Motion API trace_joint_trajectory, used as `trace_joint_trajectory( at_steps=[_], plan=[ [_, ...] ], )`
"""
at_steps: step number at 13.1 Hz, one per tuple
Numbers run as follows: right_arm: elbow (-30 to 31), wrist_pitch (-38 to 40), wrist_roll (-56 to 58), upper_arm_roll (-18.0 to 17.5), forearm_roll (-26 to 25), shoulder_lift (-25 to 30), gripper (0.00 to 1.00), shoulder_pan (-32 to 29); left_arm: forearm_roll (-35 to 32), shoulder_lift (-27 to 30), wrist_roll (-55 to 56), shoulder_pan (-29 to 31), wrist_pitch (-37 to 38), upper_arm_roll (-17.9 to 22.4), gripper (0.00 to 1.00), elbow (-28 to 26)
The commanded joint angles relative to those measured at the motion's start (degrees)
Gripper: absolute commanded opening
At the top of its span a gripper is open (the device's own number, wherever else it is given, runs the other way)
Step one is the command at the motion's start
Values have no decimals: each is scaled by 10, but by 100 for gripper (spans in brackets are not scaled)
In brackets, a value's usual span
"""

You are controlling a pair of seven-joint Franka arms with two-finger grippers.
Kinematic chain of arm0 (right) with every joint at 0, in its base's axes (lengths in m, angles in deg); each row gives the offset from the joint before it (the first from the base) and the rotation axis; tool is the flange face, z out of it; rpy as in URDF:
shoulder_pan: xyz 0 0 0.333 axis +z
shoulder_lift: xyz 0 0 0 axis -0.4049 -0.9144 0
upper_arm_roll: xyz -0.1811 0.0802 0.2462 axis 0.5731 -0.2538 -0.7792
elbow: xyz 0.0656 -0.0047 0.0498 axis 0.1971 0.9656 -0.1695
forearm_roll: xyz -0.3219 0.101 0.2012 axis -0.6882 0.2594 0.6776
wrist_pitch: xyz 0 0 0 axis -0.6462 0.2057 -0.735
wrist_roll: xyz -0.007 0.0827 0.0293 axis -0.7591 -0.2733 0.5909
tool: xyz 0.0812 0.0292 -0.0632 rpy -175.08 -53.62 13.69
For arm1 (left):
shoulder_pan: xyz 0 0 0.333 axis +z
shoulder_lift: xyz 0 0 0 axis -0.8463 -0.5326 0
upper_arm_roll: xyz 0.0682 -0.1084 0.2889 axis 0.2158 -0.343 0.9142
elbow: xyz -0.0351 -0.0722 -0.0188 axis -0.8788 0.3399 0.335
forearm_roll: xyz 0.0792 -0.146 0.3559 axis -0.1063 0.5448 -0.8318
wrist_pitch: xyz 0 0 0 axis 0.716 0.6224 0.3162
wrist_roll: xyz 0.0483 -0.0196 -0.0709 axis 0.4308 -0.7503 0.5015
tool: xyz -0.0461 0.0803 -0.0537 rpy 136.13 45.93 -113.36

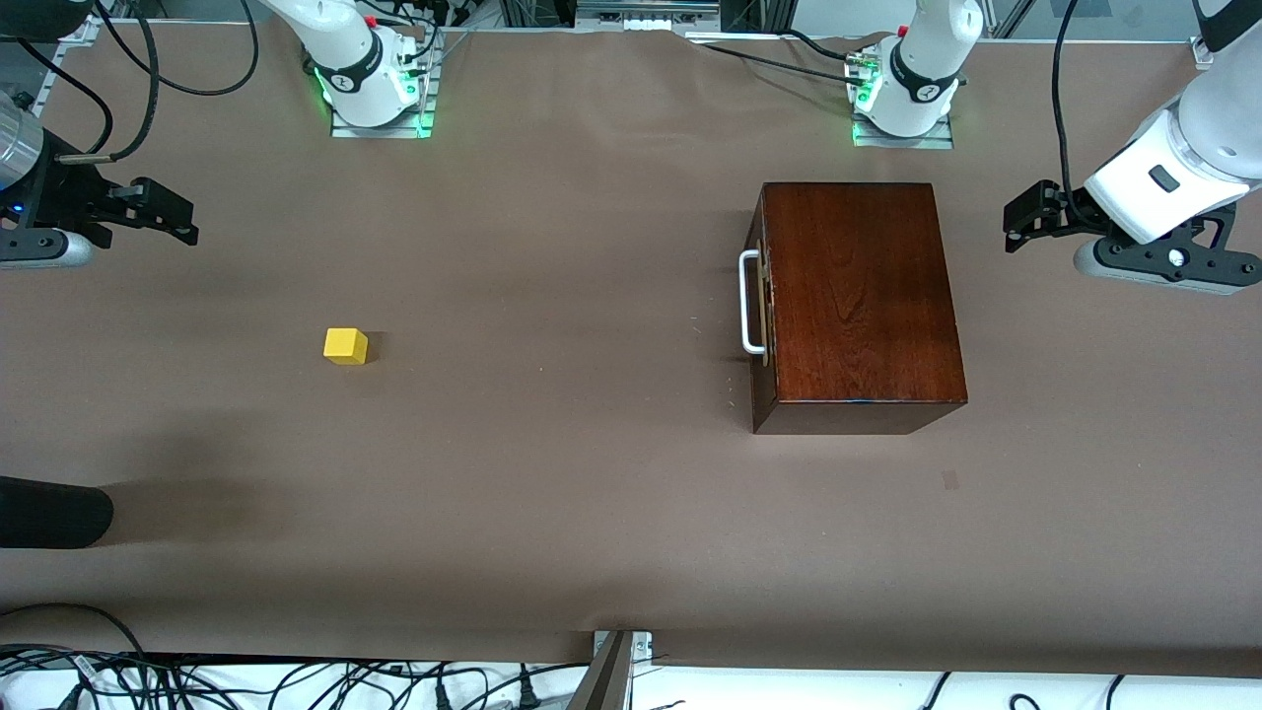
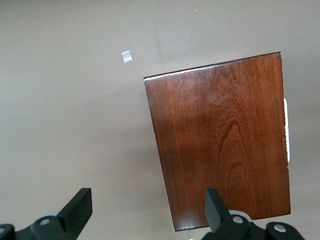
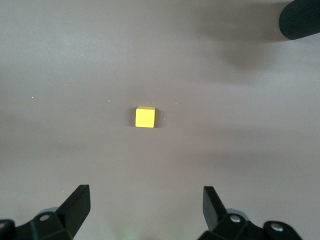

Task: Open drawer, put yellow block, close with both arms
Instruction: 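Move the left gripper toward the drawer handle of the wooden box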

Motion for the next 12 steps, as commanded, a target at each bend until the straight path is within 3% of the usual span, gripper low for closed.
trace_joint_trajectory(
  at_steps=[1,12],
  plan=[
    [-12,2,4,-2,2,-5,100,2,-13,-11,1,-5,9,-1,100,20],
    [-12,2,4,-2,2,-5,100,1,-6,-15,8,-10,16,-3,100,18]
  ],
)
